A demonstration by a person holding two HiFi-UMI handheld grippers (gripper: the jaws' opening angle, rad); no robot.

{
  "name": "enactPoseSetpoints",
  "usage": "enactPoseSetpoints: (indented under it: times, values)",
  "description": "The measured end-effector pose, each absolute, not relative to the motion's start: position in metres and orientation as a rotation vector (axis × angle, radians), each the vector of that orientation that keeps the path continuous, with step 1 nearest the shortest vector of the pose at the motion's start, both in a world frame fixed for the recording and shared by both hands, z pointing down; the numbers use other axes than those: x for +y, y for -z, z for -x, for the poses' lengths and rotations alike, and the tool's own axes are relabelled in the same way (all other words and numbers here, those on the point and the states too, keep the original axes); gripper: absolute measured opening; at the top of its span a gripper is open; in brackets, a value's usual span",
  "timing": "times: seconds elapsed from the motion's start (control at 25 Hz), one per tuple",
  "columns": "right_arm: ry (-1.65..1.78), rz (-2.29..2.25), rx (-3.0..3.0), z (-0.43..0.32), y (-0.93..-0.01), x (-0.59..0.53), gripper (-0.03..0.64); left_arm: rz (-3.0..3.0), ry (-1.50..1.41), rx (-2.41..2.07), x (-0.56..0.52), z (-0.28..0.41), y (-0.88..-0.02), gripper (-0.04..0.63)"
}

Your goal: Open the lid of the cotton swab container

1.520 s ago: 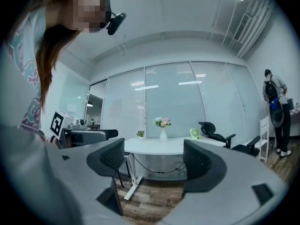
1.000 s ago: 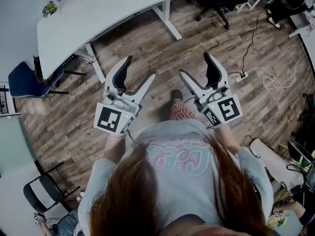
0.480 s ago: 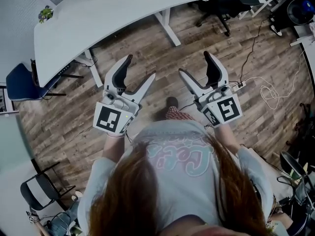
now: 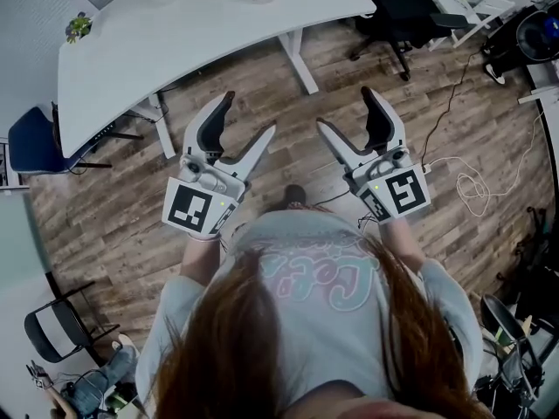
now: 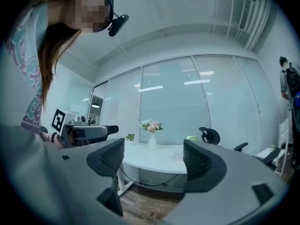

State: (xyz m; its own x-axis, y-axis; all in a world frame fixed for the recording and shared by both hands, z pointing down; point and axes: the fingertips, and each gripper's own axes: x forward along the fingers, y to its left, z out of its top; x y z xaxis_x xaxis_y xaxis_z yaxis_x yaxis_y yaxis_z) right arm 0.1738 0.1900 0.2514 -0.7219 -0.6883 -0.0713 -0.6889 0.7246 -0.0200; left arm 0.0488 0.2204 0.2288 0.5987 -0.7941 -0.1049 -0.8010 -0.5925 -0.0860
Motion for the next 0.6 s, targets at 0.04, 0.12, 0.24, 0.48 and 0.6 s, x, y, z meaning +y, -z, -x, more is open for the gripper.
enactPoseSetpoints:
  times: [0.04,0.12,0.24,0.48,0.6]
  values:
    - [-0.008,1.129,2.853,-0.176,-0.252,0.186,0.38,2.692,-0.084,1.36,0.217,-0.052,-0.229,0.279]
    - [0.005,1.107,2.864,-0.18,-0.255,0.178,0.38,2.685,-0.08,1.383,0.212,-0.056,-0.231,0.279]
    - [0.029,1.064,2.869,-0.18,-0.259,0.169,0.38,2.676,-0.077,1.429,0.209,-0.058,-0.232,0.279]
    - [0.053,1.014,2.872,-0.167,-0.263,0.16,0.38,2.664,-0.042,1.455,0.205,-0.049,-0.239,0.279]
    - [0.058,1.011,2.872,-0.165,-0.263,0.156,0.38,2.657,-0.058,1.459,0.201,-0.046,-0.238,0.279]
